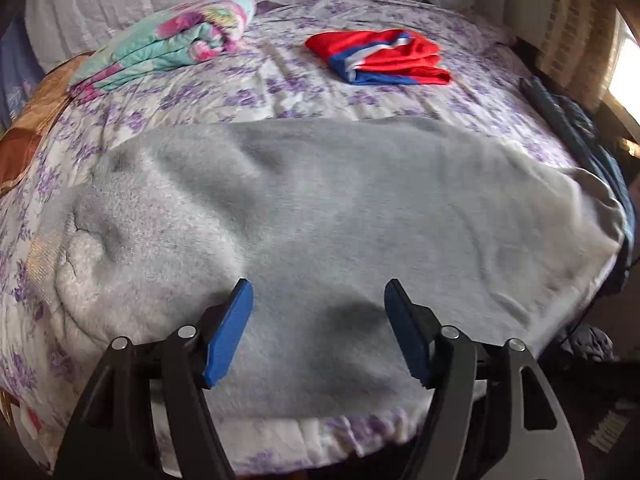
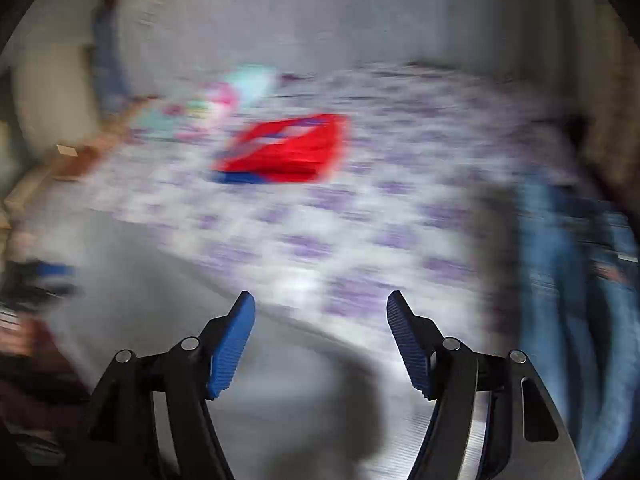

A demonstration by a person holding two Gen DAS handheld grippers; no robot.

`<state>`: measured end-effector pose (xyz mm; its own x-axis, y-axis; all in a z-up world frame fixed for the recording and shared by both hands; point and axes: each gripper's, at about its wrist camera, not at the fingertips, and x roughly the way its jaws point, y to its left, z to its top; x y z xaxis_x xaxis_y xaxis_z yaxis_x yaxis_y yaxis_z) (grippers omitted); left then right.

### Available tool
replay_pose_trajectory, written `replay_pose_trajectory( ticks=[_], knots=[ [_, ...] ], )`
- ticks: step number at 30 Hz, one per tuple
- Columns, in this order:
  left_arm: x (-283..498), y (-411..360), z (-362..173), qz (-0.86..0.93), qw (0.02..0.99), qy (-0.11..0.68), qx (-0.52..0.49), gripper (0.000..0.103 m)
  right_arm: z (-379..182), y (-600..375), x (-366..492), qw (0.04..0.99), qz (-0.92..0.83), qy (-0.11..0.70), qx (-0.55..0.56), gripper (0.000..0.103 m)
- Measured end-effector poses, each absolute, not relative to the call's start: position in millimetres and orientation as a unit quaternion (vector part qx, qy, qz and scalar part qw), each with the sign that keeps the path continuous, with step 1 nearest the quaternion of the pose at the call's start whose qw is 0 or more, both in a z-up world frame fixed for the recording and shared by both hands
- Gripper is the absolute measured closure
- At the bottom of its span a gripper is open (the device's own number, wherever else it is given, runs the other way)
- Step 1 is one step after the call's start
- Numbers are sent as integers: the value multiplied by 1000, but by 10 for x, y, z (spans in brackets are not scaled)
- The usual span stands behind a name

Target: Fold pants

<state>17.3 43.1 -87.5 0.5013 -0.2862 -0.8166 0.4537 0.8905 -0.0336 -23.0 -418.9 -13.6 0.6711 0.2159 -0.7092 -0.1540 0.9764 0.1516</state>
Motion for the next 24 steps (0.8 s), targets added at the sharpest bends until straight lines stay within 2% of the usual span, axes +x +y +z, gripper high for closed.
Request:
replay_pose_trajectory(
  ticks=[5,7,10,13,16,19,22,23,24],
  knots=[
    [73,237,-942,-210,854,459,128,36,-289,-3183,779,816,317,474,96,34],
    [72,232,-1076,-193,844,483,133,36,-496,-2911,1124,782,339,510,114,34],
    [-49,272,-1063,-191,841,485,145,36,-823,-2697,1484,730,360,561,150,42],
    [-95,365,-1043,-200,833,497,137,36,-1070,-2523,1548,662,403,603,189,41],
    [-62,382,-964,-208,831,497,134,37,-1104,-2369,1528,624,442,610,208,37],
    [33,311,-776,-213,850,458,146,37,-1070,-2243,1602,611,463,604,218,34],
    [259,231,-779,-219,852,456,136,32,-1078,-2122,1708,608,475,594,228,33],
    [351,204,-872,-211,844,474,136,32,-1094,-2139,1736,616,469,585,239,35],
    [427,178,-1014,-205,832,497,136,32,-1085,-2209,1757,636,457,570,248,51]
  ],
)
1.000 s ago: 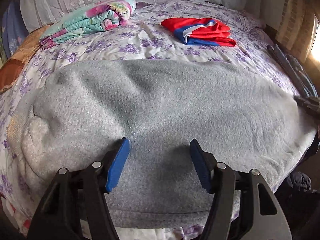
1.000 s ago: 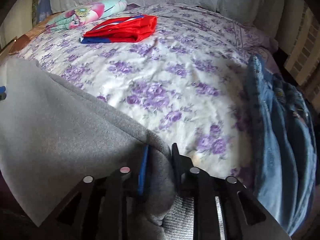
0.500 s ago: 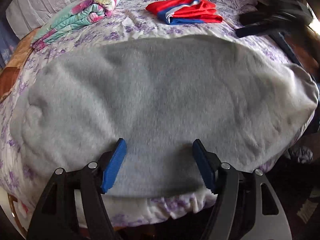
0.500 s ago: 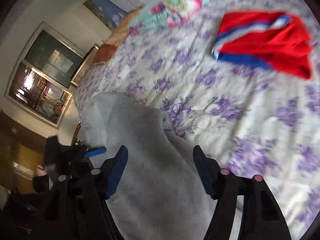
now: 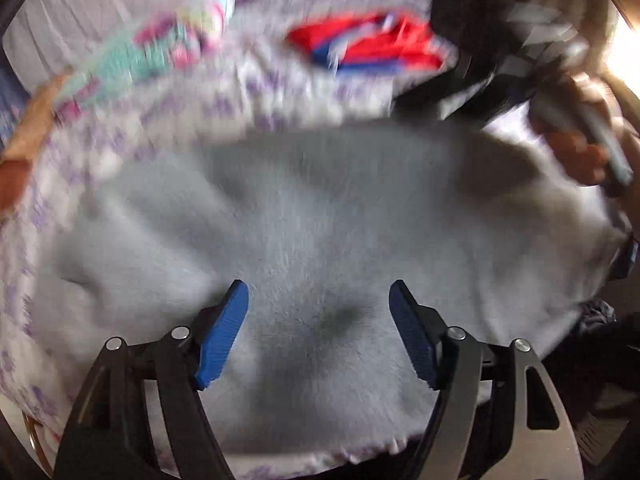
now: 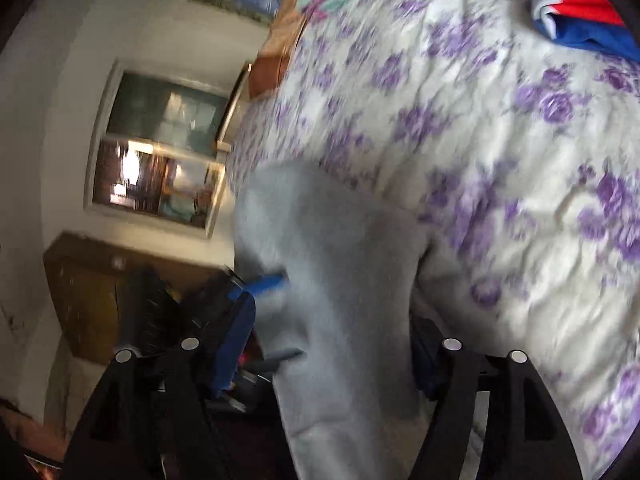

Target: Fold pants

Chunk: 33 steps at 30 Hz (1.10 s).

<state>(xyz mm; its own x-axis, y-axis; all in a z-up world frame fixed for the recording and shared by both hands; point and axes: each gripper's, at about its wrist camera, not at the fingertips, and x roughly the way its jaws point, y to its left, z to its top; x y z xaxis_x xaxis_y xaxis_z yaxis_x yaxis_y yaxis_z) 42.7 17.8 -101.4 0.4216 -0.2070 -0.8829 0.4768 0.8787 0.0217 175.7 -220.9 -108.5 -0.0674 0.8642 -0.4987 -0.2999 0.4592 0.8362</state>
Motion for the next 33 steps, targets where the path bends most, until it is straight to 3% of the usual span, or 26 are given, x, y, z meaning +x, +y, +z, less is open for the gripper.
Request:
replay_pose_trajectory(
  ticks=[1,2,3,8,13,17,21,24,29,30,33],
  knots=[
    [428,159,-1110,-199,831,500,145,32,-1086,-2264,1808,659,443,552,255,71],
    [390,140,-1128,-196,834,491,156,31,-1076,-2350,1818,675,433,532,272,79],
    [321,127,-1138,-194,838,482,167,31,-1061,-2420,1806,686,428,514,288,96],
    [275,263,-1115,-211,839,484,135,31,-1044,-2666,1807,695,414,483,335,98],
    [268,238,-1110,-212,838,482,141,30,-844,-2637,1734,741,362,500,264,94],
    [273,242,-1099,-217,839,482,133,28,-746,-2313,1512,715,417,506,242,95],
    [243,245,-1110,-213,841,478,136,28,-1163,-2034,1466,760,296,561,146,103],
    [155,333,-1114,-219,842,477,127,28,-1379,-2203,1552,762,293,549,177,103],
    [-11,439,-913,-218,852,456,140,29,-1189,-2346,1397,791,272,521,169,102],
    [-22,475,-815,-214,861,440,141,29,-1075,-2408,1376,795,276,512,173,96],
    [97,668,-505,-189,891,398,111,18,-696,-2282,1303,791,347,464,197,96]
  ],
)
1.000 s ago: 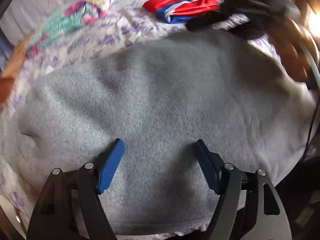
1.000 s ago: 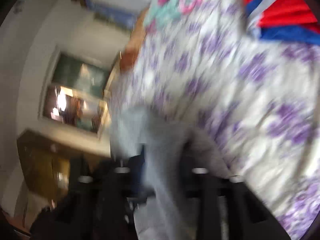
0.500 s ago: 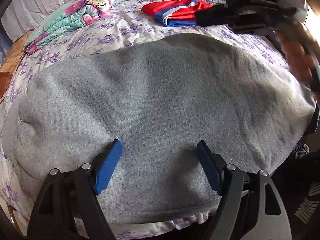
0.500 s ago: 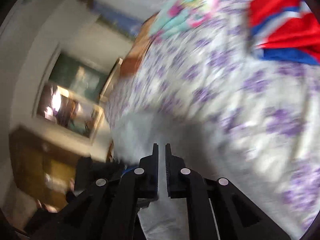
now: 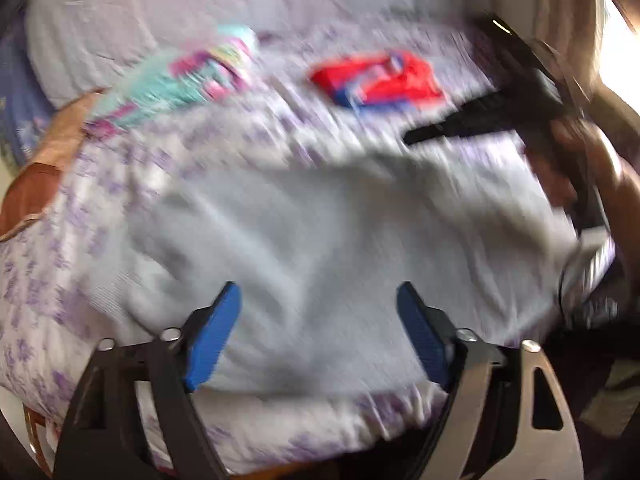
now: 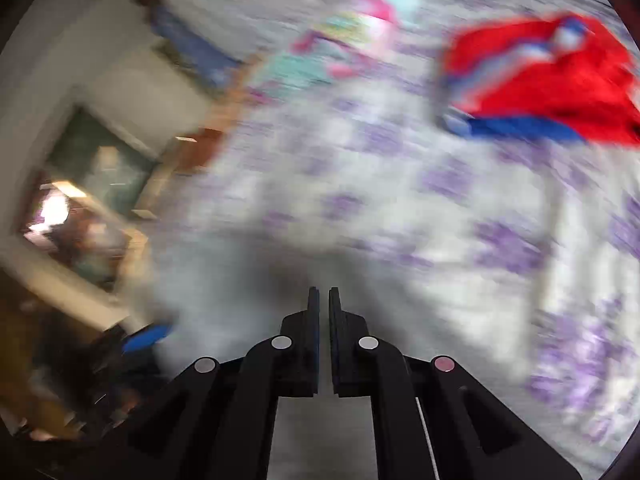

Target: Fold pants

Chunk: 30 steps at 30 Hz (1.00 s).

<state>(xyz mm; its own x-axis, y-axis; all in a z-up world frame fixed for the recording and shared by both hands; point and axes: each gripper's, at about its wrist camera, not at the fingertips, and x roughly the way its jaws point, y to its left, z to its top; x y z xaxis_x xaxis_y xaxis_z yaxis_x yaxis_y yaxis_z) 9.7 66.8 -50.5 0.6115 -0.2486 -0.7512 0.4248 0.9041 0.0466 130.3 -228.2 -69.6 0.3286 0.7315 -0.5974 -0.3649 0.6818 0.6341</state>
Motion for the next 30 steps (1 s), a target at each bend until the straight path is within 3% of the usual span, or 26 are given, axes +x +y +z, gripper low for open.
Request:
replay_pose_trajectory(
  ticks=[2,3,4,5,6,8,9,10,12,13,17,23,30],
  knots=[
    [353,821,-512,-163,894,410,71,16,-682,-2055,1320,787,355,467,190,86],
    [472,879,-606,-143,893,423,65,16,-744,-2027,1329,788,342,478,183,77],
    [611,941,-754,-114,888,440,64,19,-970,-1957,1398,788,300,510,169,75],
    [778,1039,-1014,-93,874,473,54,20,-1193,-1925,1475,778,275,539,167,85],
    [782,1076,-1075,-91,877,469,52,20,-1349,-1956,1497,771,271,547,180,103],
    [673,1019,-1031,-83,887,447,79,20,-1207,-2126,1386,785,275,514,208,94],
    [622,1005,-974,-80,888,445,81,21,-1094,-2190,1290,793,283,493,219,88],
    [601,1011,-923,-83,888,445,78,21,-844,-2328,1029,812,302,445,226,67],
    [521,1019,-762,-104,891,439,57,21,-542,-2588,583,848,293,378,226,36],
    [477,989,-673,-117,893,431,51,21,-381,-2821,236,876,266,329,230,27],
    [306,648,-373,-164,907,383,60,18,-242,-3827,-972,925,118,227,280,9],
    [110,-92,-461,-251,890,371,87,15,-798,-4918,-2257,893,-65,217,390,7],
    [172,-355,-904,-251,864,430,73,15,-1216,-5107,-1875,874,-87,228,419,7]
  ],
)
